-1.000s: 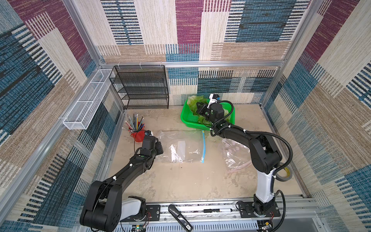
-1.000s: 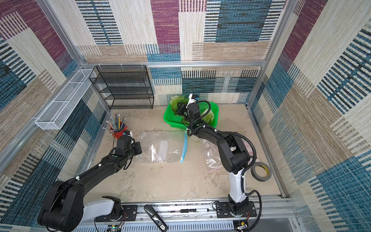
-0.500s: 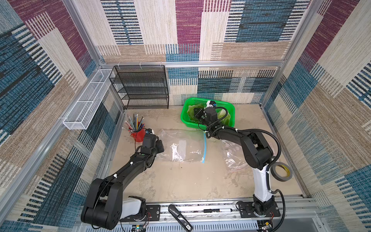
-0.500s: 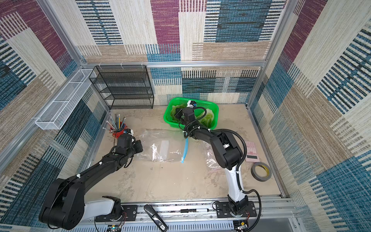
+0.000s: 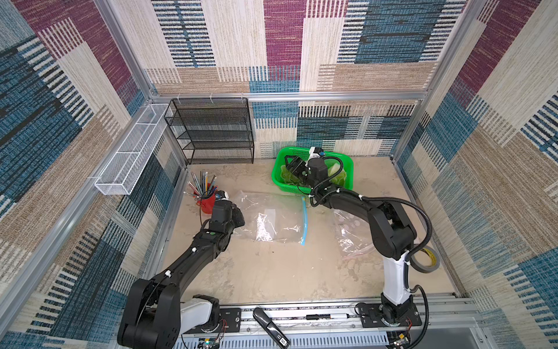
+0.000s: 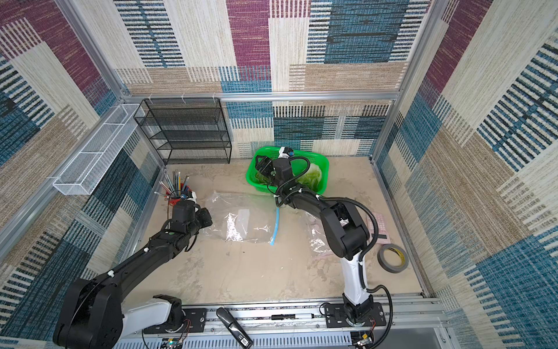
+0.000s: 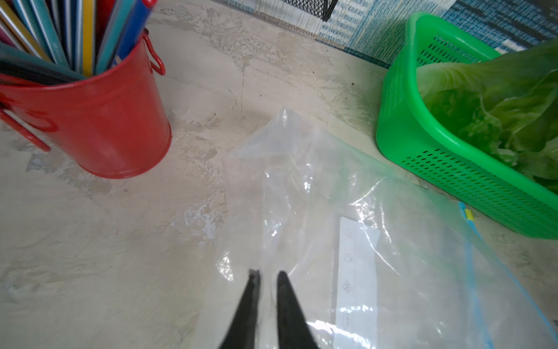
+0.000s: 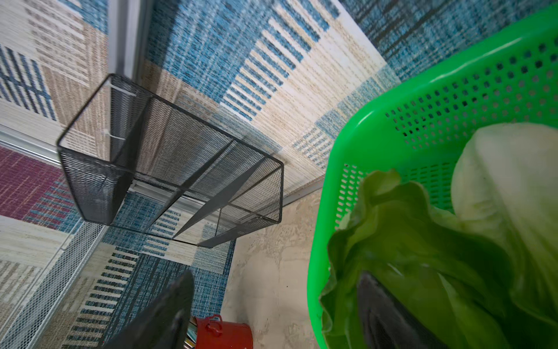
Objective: Open the zip-top bag and take out the chinese cabbages
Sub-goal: Place the Chinese cabbage in the basket.
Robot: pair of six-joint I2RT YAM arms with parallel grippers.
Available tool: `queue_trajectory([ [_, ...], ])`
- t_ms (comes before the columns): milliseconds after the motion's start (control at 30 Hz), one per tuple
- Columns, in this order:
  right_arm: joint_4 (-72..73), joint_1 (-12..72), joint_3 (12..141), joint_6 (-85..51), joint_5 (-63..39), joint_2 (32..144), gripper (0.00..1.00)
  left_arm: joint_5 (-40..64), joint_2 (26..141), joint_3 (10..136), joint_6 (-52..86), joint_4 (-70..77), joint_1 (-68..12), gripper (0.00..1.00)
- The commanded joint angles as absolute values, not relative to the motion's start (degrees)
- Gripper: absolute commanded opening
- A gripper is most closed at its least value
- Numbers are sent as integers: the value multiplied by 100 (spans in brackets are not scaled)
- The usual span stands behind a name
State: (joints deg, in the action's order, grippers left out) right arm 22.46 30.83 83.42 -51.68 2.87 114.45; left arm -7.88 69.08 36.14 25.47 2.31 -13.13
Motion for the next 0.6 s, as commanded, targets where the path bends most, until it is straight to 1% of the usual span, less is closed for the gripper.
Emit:
queue_trajectory([
  [0,2224,3083,8037,-5080,200,10854,92,-1181,6706,3708,2478,26,-1307,45],
  [33,2259,3085,7809,-5042,324,10581,97,-1273,6644,3707,2453,-12,-1301,51],
  [67,2305,3085,7576,-4950,463,10304,99,-1348,6602,3715,2448,-53,-1299,55],
  [133,2378,3076,7142,-4603,824,9785,99,-1470,6533,3727,2436,-108,-1299,61],
  [200,2458,3076,6776,-3966,1129,9304,99,-1529,6498,3735,2474,-179,-1300,69],
  [267,2518,3068,6424,-3227,1321,8888,99,-1508,6475,3735,2521,-230,-1301,74],
  [300,2543,3067,6283,-2911,1383,8723,99,-1520,6472,3734,2551,-254,-1300,76],
  [400,2884,3050,5537,-1744,1599,8209,99,-1677,6400,3762,2603,-433,-1301,78],
  [533,3762,2914,4215,-231,2045,7495,99,-1971,6077,3694,2472,-554,-1302,79],
  [567,3977,2814,3884,33,2021,7310,99,-2040,6003,3662,2397,-562,-1301,80],
])
